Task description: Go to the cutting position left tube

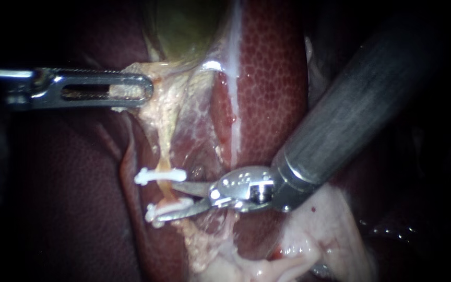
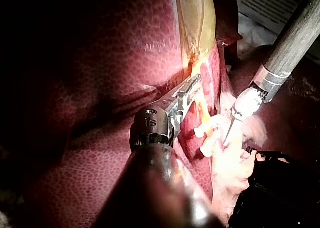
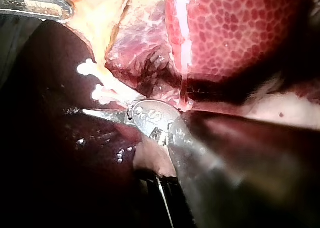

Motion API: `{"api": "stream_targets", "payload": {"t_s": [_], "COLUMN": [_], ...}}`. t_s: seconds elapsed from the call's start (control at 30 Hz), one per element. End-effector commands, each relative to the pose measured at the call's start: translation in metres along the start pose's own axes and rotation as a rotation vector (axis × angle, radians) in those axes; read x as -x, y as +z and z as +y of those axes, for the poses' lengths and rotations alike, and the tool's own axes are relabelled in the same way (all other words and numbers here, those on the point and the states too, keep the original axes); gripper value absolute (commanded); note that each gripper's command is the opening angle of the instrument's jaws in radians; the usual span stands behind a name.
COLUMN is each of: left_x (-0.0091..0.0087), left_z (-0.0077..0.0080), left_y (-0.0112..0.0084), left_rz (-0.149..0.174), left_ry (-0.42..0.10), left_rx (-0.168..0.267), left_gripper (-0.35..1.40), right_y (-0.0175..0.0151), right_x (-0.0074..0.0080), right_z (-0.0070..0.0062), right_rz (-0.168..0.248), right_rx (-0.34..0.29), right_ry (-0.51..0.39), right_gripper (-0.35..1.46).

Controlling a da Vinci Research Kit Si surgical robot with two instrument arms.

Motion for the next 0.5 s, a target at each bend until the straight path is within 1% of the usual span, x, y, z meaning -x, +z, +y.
{"api": "stream_targets", "payload": {"t_s": [0.03,0.17,0.5], "left_x": [0.0000,0.0000,0.0000], "left_z": [0.0000,0.0000,-0.0002], "left_y": [0.0000,0.0001,0.0003], "left_rz": [0.000,0.000,-0.001], "left_ry": [0.000,0.000,-0.001], "left_rx": [0.001,0.001,0.002], "left_gripper": [-0.35,-0.35,-0.35], "right_y": [0.0002,0.0010,0.0033], "right_x": [0.0000,-0.0003,-0.0013], "right_z": [0.0001,0.0004,0.0012], "right_rz": [0.000,0.001,0.003], "right_rx": [0.002,0.006,0.018], "right_ry": [0.010,0.029,0.114], "right_gripper": [1.42,1.42,1.38]}}
